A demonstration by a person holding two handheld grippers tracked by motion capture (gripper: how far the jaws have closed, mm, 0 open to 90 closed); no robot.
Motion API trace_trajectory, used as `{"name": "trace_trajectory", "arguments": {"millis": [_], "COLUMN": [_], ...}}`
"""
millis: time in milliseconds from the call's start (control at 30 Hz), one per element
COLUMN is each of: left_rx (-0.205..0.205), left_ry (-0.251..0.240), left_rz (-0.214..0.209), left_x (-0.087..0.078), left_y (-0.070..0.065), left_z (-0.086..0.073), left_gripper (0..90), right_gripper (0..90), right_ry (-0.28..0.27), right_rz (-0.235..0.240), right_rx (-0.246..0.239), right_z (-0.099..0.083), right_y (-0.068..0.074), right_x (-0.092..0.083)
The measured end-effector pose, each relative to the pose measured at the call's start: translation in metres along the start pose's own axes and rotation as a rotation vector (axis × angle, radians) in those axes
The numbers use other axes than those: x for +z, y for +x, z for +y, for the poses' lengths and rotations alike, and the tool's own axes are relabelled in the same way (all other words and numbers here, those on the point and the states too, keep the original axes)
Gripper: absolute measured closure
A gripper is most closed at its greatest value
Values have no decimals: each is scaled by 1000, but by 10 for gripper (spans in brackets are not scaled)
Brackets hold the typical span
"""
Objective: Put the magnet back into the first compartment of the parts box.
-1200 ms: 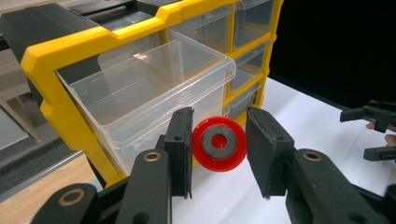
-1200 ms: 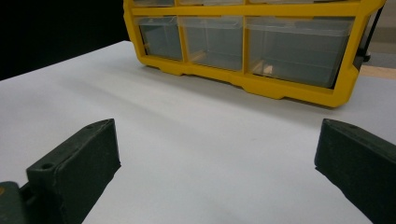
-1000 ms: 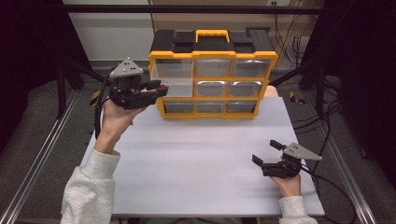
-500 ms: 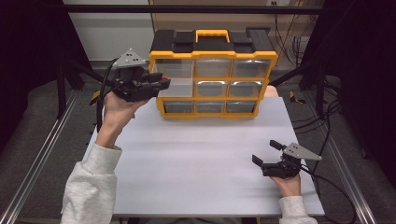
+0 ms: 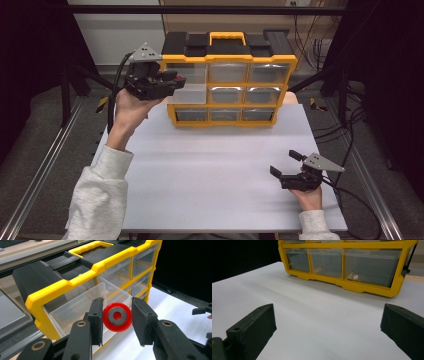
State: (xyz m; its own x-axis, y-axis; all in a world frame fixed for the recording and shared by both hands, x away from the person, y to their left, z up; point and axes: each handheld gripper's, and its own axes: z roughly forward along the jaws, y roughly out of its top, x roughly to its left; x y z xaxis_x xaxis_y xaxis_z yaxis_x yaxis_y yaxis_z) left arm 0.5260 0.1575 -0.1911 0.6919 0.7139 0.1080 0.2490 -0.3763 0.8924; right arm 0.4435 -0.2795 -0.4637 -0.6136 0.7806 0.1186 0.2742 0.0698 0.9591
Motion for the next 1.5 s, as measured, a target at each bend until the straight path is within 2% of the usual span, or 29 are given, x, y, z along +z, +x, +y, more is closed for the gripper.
{"name": "trace_trajectory", "arguments": {"millis": [200, 267, 733, 1167, 1500], "left_rx": [1, -15, -43, -65, -61], "left_ry": [9, 17, 44, 55, 81], "left_rz": [24, 22, 44, 48, 52], "left_x": [7, 9, 26, 39, 47], "left_y": [5, 8, 26, 37, 40], "left_z": [6, 7, 8, 2, -3], "left_gripper": [623, 623, 623, 622, 623], "right_gripper": [3, 3, 3, 3, 3], "right_ry": [-3, -1, -1, 0, -1], "right_rz": [1, 1, 1, 1, 3], "right_rx": [1, 1, 0, 0, 1], "right_z": [0, 0, 0, 0, 0], "right_y": [0, 0, 0, 0, 0], "right_x": [0, 0, 0, 0, 0]}}
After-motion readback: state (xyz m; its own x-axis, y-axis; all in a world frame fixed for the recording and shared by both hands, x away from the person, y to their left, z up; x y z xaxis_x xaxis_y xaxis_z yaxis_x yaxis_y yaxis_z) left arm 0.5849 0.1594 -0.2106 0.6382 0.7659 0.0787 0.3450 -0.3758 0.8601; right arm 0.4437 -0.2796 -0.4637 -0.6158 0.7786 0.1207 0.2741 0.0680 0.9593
